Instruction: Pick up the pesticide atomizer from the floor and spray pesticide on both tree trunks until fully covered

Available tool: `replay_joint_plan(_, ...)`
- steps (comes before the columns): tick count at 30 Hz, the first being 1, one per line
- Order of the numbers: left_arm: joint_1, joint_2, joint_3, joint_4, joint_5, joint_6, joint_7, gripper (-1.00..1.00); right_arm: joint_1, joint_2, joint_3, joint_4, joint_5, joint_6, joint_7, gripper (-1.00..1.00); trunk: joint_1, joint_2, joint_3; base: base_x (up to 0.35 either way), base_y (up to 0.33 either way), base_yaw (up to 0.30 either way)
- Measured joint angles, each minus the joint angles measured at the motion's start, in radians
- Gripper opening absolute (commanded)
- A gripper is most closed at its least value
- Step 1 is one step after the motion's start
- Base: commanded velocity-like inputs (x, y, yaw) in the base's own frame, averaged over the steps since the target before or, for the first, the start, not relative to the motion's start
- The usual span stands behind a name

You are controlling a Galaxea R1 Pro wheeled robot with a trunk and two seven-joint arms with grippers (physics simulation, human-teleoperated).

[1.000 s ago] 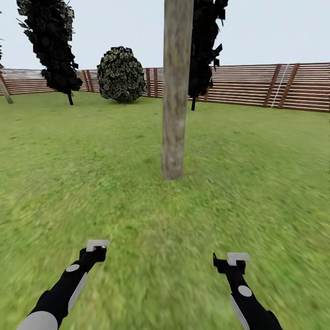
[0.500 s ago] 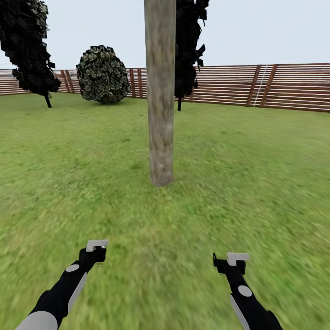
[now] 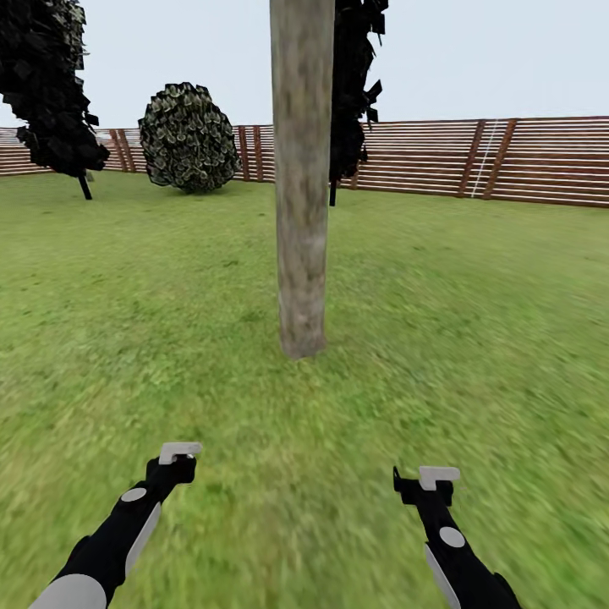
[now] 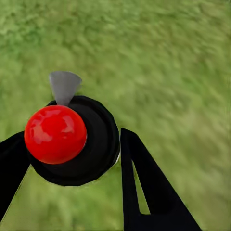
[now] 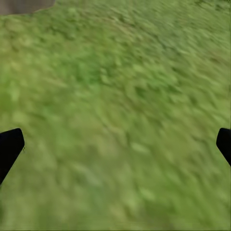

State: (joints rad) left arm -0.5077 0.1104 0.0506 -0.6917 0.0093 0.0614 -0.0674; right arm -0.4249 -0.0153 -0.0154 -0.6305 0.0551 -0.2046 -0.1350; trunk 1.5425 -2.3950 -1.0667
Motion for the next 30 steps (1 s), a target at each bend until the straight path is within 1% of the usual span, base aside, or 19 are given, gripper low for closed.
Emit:
replay_joint_plan(9, 0.0, 0.0, 0.0, 0.0, 0.0, 0.0, 0.0, -1.0, 0.0, 0.0, 0.0, 0.0, -0.001, -0.001, 0.0, 1.0, 0.0, 0.0, 0.0, 0.339, 0.052, -0.005)
replay_joint_plan(16, 0.0, 0.0, 0.0, 0.0, 0.0, 0.0, 0.0, -1.0, 0.0, 0.0, 0.0, 0.0, -0.001, 0.0, 0.0, 1.0, 0.0, 0.0, 0.002, 0.339, 0.002, -0.197)
replay_joint_plan(19, 0.0, 0.0, 0.0, 0.0, 0.0, 0.0, 0.0, -1.0, 0.0, 0.0, 0.0, 0.0, -0.001, 0.0, 0.0, 1.0, 0.0, 0.0, 0.002, 0.339, 0.0, -0.103)
replay_joint_plan(30, 0.0, 0.0, 0.0, 0.0, 0.0, 0.0, 0.0, -1.0, 0.0, 0.0, 0.0, 0.0, 0.0, 0.001, -0.001, 1.0, 0.0, 0.0, 0.002, 0.339, 0.0, -0.01)
